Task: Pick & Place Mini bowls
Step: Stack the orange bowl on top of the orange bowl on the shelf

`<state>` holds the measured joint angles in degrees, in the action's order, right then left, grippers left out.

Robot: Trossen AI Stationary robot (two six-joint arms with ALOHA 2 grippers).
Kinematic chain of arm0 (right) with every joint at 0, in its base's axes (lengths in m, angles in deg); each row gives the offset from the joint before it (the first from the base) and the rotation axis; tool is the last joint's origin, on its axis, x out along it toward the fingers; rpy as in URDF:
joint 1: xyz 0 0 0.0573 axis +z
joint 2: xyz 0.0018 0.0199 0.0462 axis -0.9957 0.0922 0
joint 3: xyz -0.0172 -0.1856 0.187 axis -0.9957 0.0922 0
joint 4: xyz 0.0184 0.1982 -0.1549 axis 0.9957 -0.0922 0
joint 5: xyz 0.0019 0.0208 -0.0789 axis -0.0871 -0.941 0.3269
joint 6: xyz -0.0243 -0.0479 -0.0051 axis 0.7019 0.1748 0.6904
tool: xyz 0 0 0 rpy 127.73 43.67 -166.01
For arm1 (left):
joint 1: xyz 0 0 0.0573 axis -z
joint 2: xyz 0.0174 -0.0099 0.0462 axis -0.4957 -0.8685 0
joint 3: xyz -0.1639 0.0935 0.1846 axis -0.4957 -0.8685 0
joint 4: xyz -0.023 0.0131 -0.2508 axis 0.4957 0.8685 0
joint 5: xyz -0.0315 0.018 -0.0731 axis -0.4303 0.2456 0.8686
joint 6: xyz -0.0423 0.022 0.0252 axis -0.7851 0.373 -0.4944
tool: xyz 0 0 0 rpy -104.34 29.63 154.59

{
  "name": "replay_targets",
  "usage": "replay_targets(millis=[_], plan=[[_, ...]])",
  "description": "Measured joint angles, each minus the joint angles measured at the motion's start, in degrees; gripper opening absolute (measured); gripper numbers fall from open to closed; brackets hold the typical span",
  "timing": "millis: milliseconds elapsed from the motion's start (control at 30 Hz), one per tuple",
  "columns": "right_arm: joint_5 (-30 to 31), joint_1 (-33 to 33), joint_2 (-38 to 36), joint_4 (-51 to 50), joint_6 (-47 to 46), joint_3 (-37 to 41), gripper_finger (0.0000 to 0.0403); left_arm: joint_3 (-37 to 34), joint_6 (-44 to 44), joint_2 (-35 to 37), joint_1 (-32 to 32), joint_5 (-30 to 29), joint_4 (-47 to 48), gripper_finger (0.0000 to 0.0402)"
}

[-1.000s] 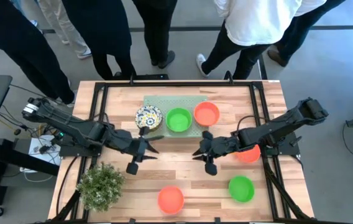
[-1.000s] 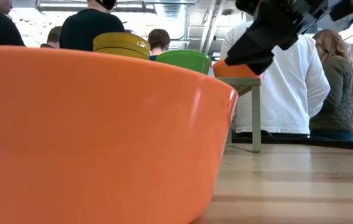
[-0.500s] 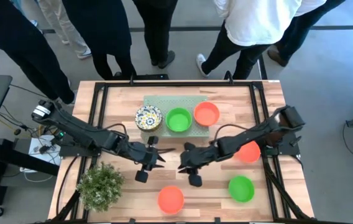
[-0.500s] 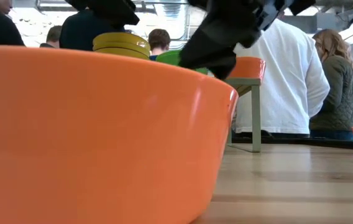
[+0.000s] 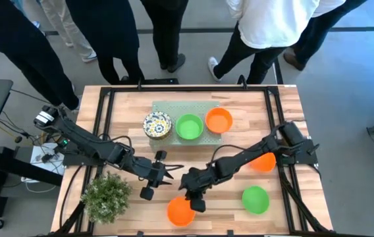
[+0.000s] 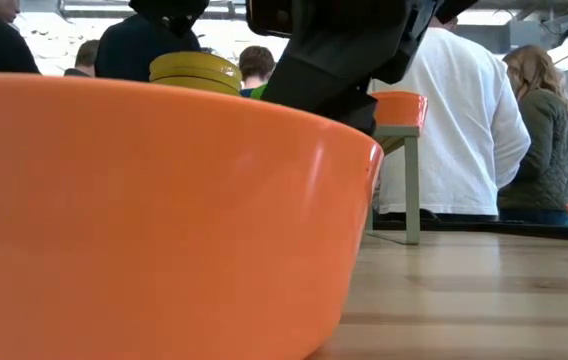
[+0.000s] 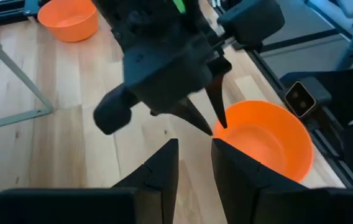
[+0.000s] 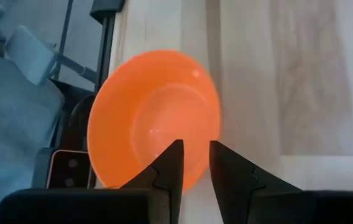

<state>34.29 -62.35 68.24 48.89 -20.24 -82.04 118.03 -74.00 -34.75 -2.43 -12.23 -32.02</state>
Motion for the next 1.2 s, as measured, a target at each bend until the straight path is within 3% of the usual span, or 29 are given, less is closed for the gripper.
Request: replay_targets(millis=[633, 933, 1200], plan=[[1.5, 0.7, 2.2, -2.6, -1.4, -1.8, 0.0072, 0.0, -0.5, 0.0, 1.0, 0.0, 0.0, 0.0097], [1.2, 0.9, -0.6, -5.5, -1.3, -1.8, 0.0072, 0.0, -4.3, 0.0, 1.0, 0.0, 0.0, 0.0097], [4.0, 0.8, 0.8, -6.7, -1.4, -1.8, 0.0072, 0.0, -4.8, 0.0, 1.0, 0.0, 0.0, 0.0097]])
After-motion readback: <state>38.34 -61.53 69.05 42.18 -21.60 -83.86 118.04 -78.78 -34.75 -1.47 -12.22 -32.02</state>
